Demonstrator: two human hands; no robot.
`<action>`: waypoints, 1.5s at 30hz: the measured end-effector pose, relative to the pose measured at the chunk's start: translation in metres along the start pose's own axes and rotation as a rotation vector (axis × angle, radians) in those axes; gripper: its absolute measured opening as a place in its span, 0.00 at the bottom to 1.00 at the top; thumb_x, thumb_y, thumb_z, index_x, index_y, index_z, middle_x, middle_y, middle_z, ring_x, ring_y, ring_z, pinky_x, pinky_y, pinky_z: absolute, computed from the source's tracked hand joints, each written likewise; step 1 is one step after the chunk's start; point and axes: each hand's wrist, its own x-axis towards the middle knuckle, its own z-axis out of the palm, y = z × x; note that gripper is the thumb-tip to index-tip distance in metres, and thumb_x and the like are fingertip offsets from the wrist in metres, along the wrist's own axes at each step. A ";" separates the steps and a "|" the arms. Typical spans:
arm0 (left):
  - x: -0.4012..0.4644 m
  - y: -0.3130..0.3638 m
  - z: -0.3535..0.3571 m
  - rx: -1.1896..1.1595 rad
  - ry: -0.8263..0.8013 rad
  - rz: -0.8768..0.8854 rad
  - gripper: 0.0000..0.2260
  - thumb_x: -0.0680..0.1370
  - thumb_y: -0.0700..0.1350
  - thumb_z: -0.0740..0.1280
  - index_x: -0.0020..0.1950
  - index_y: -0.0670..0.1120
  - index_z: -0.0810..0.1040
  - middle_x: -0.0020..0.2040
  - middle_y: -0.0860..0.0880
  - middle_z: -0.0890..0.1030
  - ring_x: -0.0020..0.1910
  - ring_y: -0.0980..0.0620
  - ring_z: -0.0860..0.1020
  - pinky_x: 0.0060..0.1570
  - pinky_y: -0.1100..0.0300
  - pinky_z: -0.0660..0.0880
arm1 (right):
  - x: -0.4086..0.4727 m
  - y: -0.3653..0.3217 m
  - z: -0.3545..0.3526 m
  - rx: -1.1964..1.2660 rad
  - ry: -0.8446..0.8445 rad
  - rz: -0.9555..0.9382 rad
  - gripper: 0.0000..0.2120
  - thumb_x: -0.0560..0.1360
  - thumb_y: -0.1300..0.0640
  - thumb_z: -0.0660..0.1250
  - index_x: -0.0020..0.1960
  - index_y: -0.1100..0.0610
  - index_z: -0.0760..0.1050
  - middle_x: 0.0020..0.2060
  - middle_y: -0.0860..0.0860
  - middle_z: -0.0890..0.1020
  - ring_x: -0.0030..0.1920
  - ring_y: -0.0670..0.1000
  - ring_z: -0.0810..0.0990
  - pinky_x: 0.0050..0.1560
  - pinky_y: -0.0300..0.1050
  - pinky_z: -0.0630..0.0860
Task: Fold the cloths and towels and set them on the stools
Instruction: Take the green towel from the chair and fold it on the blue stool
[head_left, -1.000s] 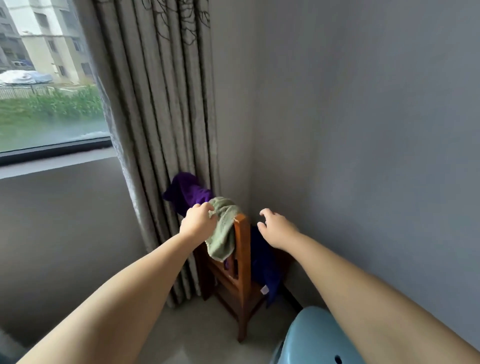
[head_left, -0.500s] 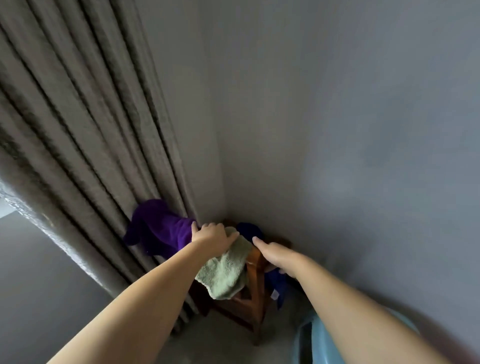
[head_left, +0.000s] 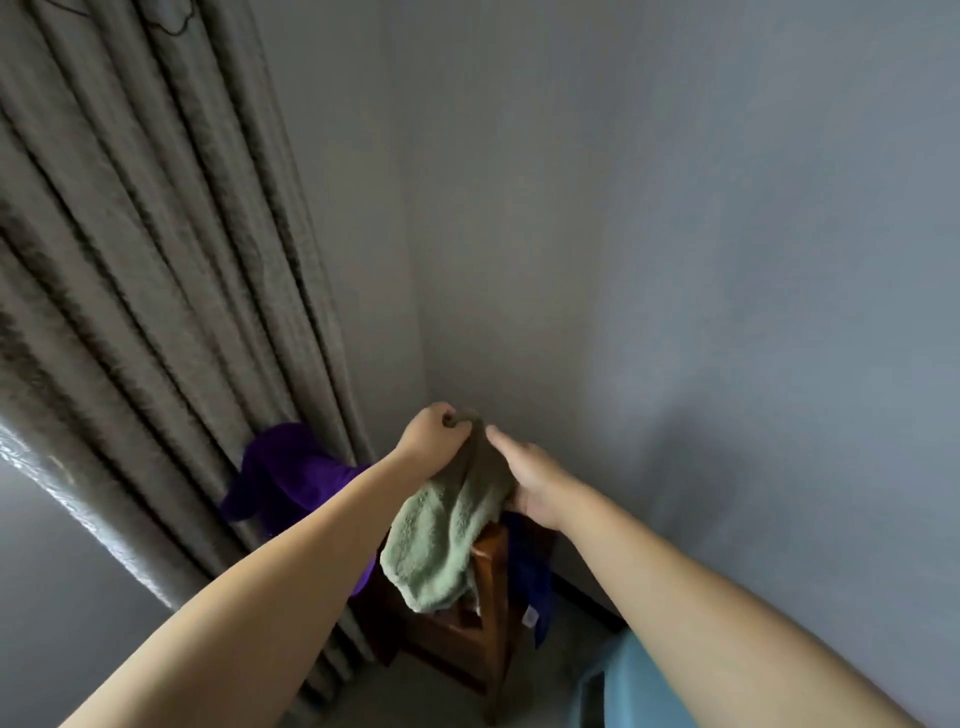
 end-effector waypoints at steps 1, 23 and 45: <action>-0.004 0.016 -0.005 -0.204 0.004 -0.042 0.07 0.77 0.45 0.66 0.41 0.44 0.74 0.38 0.45 0.77 0.40 0.47 0.75 0.39 0.55 0.71 | -0.008 -0.013 -0.004 0.073 0.019 -0.022 0.18 0.78 0.43 0.61 0.55 0.57 0.79 0.45 0.54 0.85 0.46 0.52 0.83 0.45 0.47 0.80; -0.112 0.187 0.170 -0.897 -0.912 -0.115 0.34 0.67 0.68 0.68 0.62 0.43 0.72 0.65 0.40 0.72 0.67 0.41 0.71 0.67 0.43 0.69 | -0.221 -0.041 -0.220 0.223 0.274 -0.254 0.18 0.76 0.48 0.60 0.53 0.61 0.80 0.48 0.60 0.83 0.49 0.57 0.81 0.61 0.52 0.74; -0.122 0.253 0.188 -0.809 -0.886 -0.022 0.10 0.79 0.49 0.64 0.49 0.44 0.79 0.38 0.47 0.85 0.37 0.52 0.83 0.41 0.60 0.79 | -0.260 -0.014 -0.291 0.323 0.399 -0.170 0.28 0.77 0.35 0.51 0.55 0.54 0.79 0.50 0.55 0.84 0.53 0.54 0.80 0.52 0.47 0.75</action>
